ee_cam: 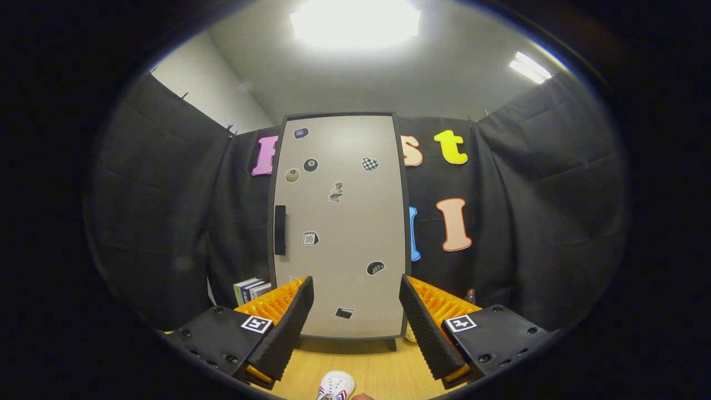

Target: Open the shoe cabinet door, grab the shoes and put them into the shoe cabinet, then close the shoe cabinet door.

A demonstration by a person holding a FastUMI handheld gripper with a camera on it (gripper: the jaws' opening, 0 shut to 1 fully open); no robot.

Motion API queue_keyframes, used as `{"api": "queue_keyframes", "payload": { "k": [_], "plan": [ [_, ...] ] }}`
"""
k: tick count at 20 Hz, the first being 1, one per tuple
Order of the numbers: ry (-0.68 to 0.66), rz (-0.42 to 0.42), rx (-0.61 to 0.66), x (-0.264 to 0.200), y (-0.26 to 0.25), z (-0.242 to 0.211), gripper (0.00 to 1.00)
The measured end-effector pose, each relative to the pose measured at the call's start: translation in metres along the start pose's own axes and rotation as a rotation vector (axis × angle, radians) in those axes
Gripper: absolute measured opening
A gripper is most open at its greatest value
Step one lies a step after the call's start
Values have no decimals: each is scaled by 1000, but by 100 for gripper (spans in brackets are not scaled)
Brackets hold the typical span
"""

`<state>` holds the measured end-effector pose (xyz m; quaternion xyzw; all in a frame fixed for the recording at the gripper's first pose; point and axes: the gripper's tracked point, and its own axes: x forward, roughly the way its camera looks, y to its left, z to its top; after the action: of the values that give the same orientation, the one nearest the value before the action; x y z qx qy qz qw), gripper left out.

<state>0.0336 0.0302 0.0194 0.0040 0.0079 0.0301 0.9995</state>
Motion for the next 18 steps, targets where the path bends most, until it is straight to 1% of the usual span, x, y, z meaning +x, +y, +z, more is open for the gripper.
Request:
{"api": "queue_keyframes", "payload": {
  "k": [11,18],
  "plan": [
    [-23,63,19,77,44,32,97],
    [-37,126,34,130,84,38,97]
  ]
}}
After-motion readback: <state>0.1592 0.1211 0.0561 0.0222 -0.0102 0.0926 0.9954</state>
